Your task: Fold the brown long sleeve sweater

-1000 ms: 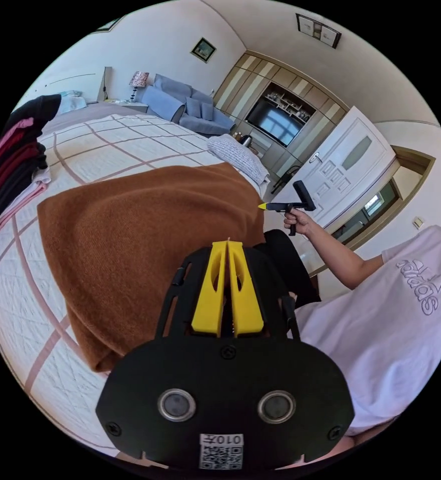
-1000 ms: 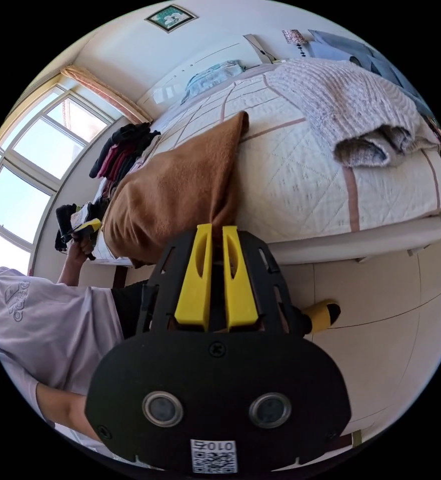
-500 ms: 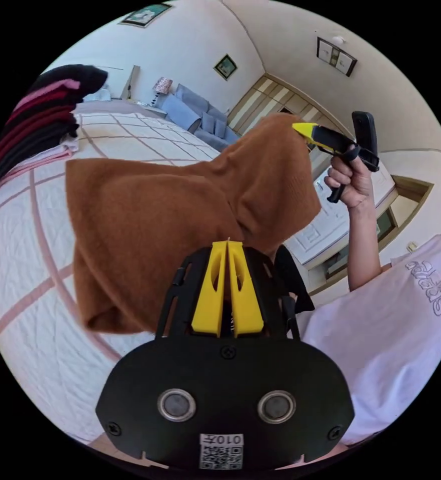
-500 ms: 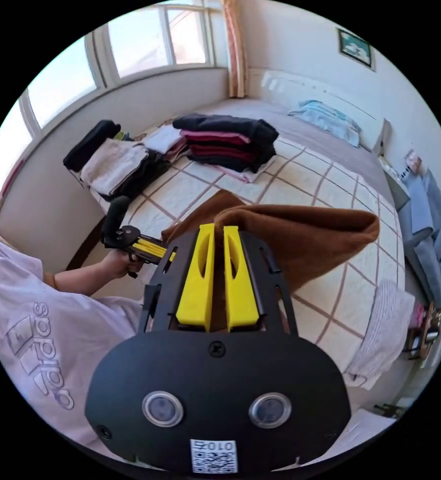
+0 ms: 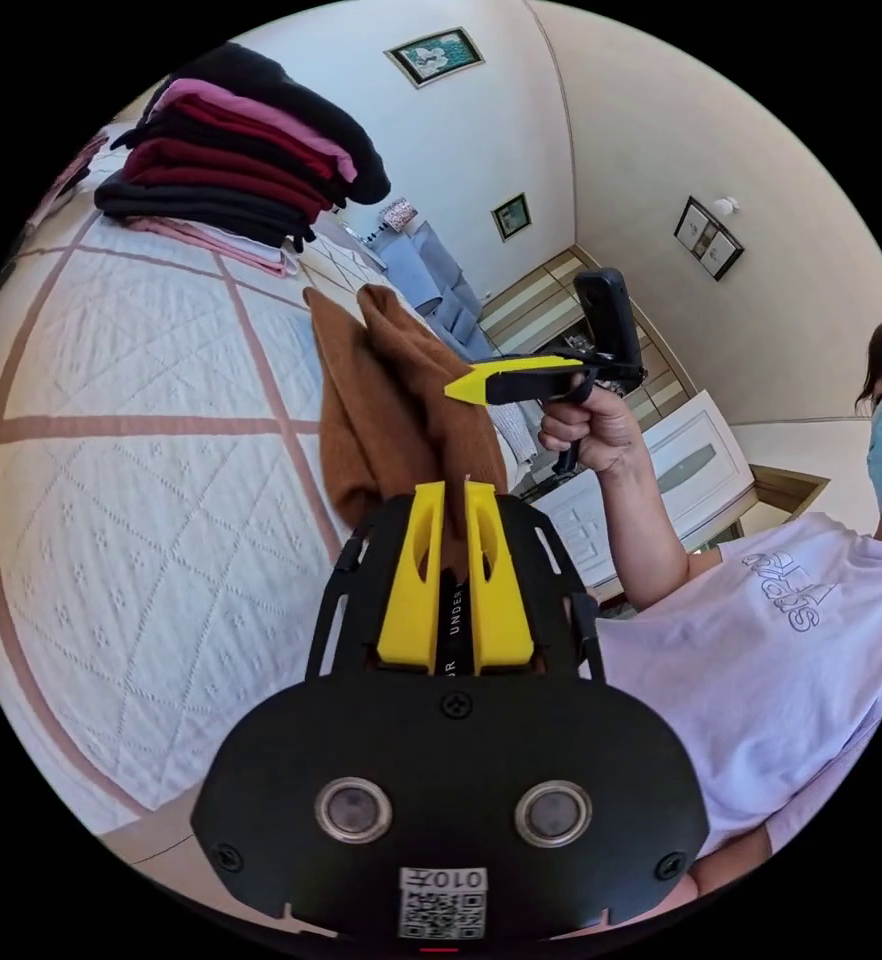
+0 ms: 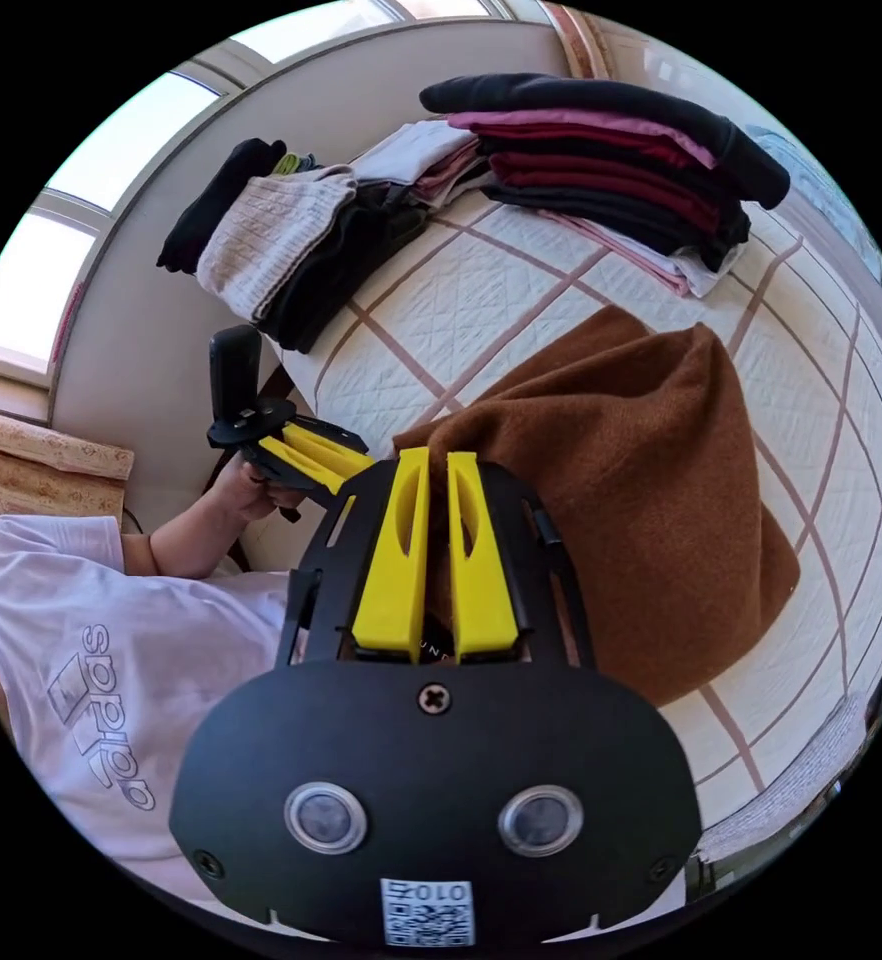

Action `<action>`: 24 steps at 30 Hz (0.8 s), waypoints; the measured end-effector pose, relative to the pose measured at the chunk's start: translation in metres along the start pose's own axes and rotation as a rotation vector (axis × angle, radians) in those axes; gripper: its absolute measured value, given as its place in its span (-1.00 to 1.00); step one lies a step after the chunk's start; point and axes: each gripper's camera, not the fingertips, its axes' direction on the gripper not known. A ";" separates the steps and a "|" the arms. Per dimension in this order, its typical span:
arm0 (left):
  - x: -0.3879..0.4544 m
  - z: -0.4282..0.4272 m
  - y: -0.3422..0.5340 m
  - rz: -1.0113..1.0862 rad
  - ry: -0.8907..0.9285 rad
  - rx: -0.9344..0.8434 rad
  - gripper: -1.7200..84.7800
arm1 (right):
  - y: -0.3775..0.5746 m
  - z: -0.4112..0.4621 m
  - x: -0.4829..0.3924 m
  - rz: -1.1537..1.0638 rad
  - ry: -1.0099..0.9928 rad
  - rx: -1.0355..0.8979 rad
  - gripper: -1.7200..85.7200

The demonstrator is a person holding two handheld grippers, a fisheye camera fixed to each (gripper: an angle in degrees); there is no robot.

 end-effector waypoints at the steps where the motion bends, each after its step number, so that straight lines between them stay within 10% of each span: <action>1: 0.001 0.002 -0.007 0.010 0.008 -0.011 -0.86 | -0.004 0.006 -0.001 -0.007 -0.010 -0.013 -0.85; 15: -0.018 -0.025 -0.051 -0.051 -0.011 -0.008 -0.78 | -0.016 0.073 -0.025 -0.120 -0.019 -0.090 -0.81; 24: 0.001 -0.012 -0.185 0.076 -0.242 -0.077 -0.75 | 0.078 0.060 -0.073 -0.003 0.262 0.335 -0.78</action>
